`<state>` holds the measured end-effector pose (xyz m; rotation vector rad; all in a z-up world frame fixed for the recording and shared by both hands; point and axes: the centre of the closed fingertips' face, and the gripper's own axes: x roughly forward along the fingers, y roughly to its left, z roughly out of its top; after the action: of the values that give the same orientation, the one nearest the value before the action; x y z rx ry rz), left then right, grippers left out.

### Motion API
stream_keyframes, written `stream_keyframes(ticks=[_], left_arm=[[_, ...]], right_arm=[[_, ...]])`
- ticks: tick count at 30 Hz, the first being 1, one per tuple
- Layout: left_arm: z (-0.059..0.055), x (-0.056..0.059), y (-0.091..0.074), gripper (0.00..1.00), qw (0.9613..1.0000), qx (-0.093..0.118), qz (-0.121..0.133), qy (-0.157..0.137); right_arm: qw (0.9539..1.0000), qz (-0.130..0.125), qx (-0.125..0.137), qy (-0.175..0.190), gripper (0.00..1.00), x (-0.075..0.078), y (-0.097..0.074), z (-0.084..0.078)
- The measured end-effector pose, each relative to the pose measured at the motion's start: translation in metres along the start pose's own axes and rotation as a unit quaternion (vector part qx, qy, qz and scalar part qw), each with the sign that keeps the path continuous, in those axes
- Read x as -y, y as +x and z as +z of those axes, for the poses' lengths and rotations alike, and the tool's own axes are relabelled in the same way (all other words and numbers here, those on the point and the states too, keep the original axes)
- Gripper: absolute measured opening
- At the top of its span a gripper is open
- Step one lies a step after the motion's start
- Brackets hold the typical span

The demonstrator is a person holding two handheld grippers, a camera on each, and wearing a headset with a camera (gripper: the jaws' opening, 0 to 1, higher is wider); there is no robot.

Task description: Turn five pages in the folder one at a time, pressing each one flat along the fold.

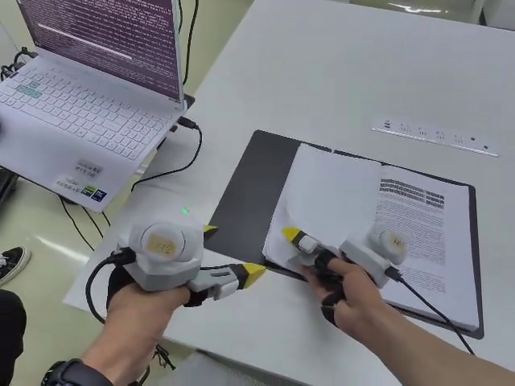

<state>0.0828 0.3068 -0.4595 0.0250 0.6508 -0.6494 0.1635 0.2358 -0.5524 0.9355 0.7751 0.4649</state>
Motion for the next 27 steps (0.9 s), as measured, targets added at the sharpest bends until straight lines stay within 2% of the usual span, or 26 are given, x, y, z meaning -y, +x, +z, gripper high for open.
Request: stream_keyframes(ticks=[3,9,12,14,16,19,24,27], left_arm=[[-0.003,-0.004,0.001,0.60,1.0000,-0.008,0.006,0.001],[-0.006,-0.004,0.006,0.62,0.9998,-0.018,-0.002,0.006],[-0.004,-0.001,0.011,0.63,0.9997,-0.020,-0.009,0.008],[-0.002,0.001,0.015,0.64,0.9995,-0.024,-0.015,0.014],[0.001,0.004,0.019,0.64,0.9991,-0.025,-0.024,0.023],[0.007,0.010,0.027,0.64,0.9980,-0.030,-0.041,0.039],[0.012,0.015,0.040,0.62,0.9962,-0.034,-0.056,0.057],[0.015,0.018,0.046,0.60,0.9955,-0.034,-0.063,0.063]], right_arm=[[1.0000,0.002,-0.002,-0.002,0.12,0.000,-0.001,-0.002],[0.9994,0.029,-0.017,-0.009,0.21,-0.008,-0.006,-0.007],[0.9979,0.041,-0.031,-0.040,0.28,-0.016,-0.016,-0.012],[0.9971,0.050,-0.029,-0.049,0.33,-0.021,-0.022,-0.011],[0.9966,0.056,-0.026,-0.055,0.34,-0.024,-0.031,-0.008],[0.9963,0.055,-0.013,-0.064,0.34,-0.022,-0.046,0.001],[0.9964,0.052,0.033,-0.059,0.34,-0.019,-0.071,0.023],[0.9959,0.049,0.048,-0.059,0.34,-0.017,-0.081,0.033]])
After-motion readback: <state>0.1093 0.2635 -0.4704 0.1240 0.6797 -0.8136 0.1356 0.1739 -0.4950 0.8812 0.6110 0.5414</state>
